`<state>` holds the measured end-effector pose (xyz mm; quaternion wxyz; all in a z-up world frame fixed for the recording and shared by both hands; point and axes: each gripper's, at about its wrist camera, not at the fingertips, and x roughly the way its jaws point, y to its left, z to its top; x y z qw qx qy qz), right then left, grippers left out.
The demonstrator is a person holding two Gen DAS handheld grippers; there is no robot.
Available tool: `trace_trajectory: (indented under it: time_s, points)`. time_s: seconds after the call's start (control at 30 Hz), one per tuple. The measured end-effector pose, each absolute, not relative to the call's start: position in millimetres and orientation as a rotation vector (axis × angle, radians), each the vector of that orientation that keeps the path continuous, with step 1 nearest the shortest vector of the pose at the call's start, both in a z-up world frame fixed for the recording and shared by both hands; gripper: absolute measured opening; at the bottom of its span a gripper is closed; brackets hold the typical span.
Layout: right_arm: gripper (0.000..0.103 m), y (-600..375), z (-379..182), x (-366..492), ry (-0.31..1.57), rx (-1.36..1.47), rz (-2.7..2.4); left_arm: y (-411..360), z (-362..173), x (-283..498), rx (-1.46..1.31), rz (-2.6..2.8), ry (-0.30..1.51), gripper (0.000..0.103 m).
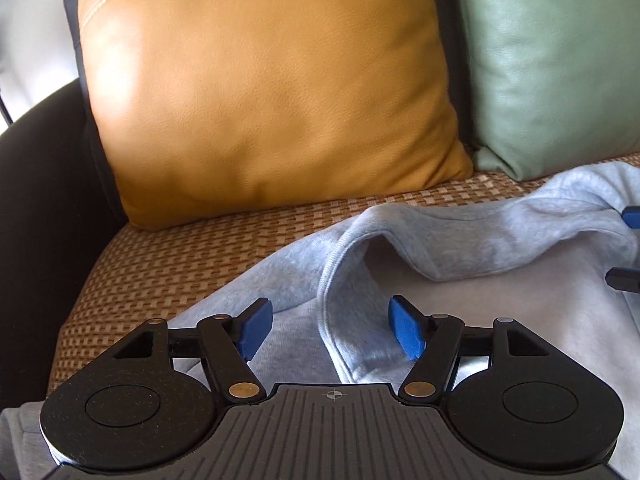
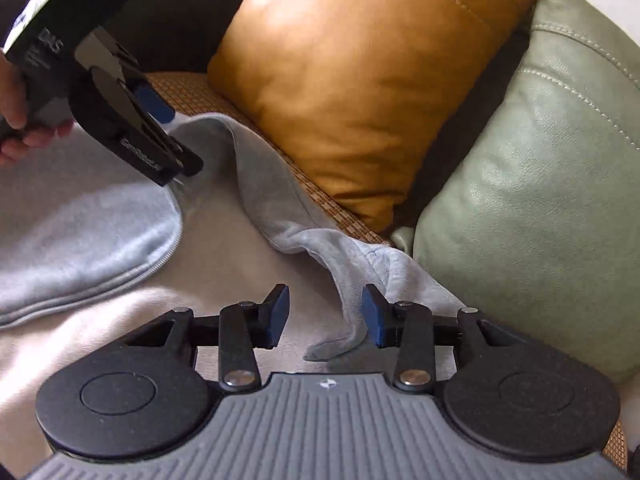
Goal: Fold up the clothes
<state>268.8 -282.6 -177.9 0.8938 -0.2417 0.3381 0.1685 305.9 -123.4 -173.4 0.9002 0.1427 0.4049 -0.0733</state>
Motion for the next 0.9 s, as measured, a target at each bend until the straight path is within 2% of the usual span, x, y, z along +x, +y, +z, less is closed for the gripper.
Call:
trace_trajectory:
  time_s: [0.1,0.13,0.17,0.2,0.23,0.27,0.33,0.63,0.73,0.9]
  points:
    - [0.044,-285.0,-189.9,279.3,0.732,-0.546,0.327,-119.0,-182.4,313.0,0.29,-0.122,0.829,0.081]
    - [0.039,-285.9,-189.9,281.0,0.741,-0.549,0.328,-118.9,-185.6,316.4,0.294,-0.119,0.837,0.081]
    - [0.025,-286.8,-189.9,282.7,0.75,-0.551,0.33,-118.7,-188.5,319.9,0.298,-0.116,0.846,0.071]
    - [0.017,-288.7,-186.9,284.3,0.76,-0.538,0.326,-118.3,-190.0,323.4,0.294,-0.122,0.861,0.063]
    - [0.008,-291.9,-181.3,286.9,0.772,-0.507,0.322,-117.5,-190.1,327.0,0.275,-0.145,0.882,0.02]
    - [0.008,-295.5,-175.1,290.0,0.786,-0.47,0.318,-116.5,-188.6,329.7,0.253,-0.158,0.898,0.008]
    - [0.007,-304.6,-158.2,292.5,0.788,-0.409,0.313,-113.8,-179.3,331.7,0.203,-0.165,0.909,0.003]
    - [0.006,-330.8,-78.0,320.8,0.693,-0.333,0.21,-110.2,-130.0,360.3,0.18,-0.121,0.816,0.002]
    - [0.006,-327.1,-82.1,345.5,0.69,-0.342,0.15,-115.8,-128.0,376.8,0.174,-0.093,0.792,0.002]
    - [0.006,-331.8,-116.0,377.5,0.688,-0.285,0.041,-136.7,-161.2,402.0,0.192,-0.047,0.769,0.002]
